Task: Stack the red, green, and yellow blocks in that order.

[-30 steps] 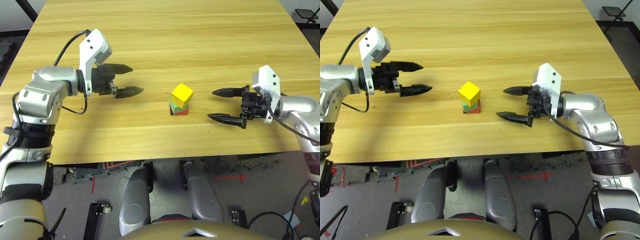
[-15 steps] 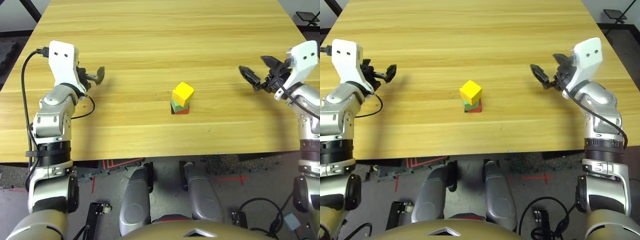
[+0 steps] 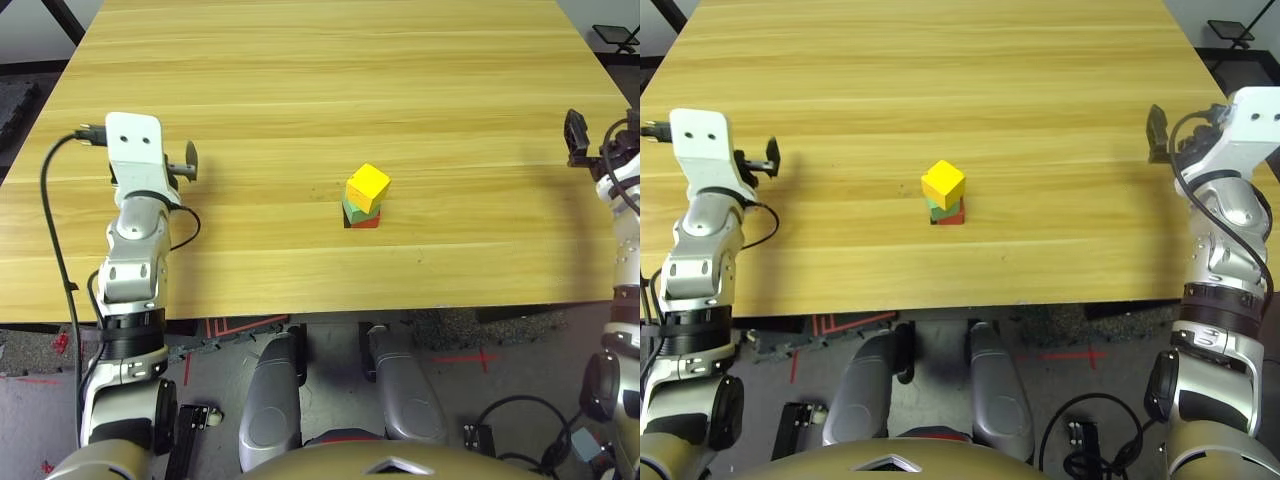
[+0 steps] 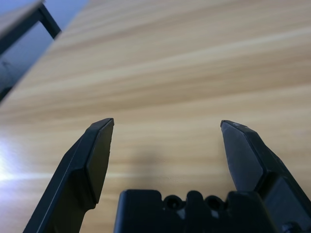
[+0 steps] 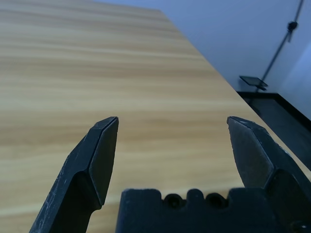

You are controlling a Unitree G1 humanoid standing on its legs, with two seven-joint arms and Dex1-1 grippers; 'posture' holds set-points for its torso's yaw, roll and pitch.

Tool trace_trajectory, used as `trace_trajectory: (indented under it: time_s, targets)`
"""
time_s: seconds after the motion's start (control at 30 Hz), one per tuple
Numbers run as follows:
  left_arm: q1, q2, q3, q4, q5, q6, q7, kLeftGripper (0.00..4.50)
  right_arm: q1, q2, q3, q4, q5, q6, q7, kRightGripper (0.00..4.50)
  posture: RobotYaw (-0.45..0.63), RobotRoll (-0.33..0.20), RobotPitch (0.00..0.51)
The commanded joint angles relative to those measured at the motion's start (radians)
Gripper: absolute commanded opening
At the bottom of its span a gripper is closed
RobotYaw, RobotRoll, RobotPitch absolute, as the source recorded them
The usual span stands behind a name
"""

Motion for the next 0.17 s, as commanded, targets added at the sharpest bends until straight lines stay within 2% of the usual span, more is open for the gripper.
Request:
trace_trajectory:
  time_s: [0.03,0.17]
  targets:
    - [0.006,-0.017,-0.015,-0.036,0.017,0.012,0.009,4.47,0.031,0.006,-0.016,-0.024,0.002,-0.009,-0.015,4.50,0.12,0.020,0.270]
    - [-0.014,-0.008,-0.021,-0.009,0.027,-0.018,0.003,4.47,0.005,-0.002,-0.009,0.015,0.001,-0.027,-0.007,4.50,0.13,0.024,0.257]
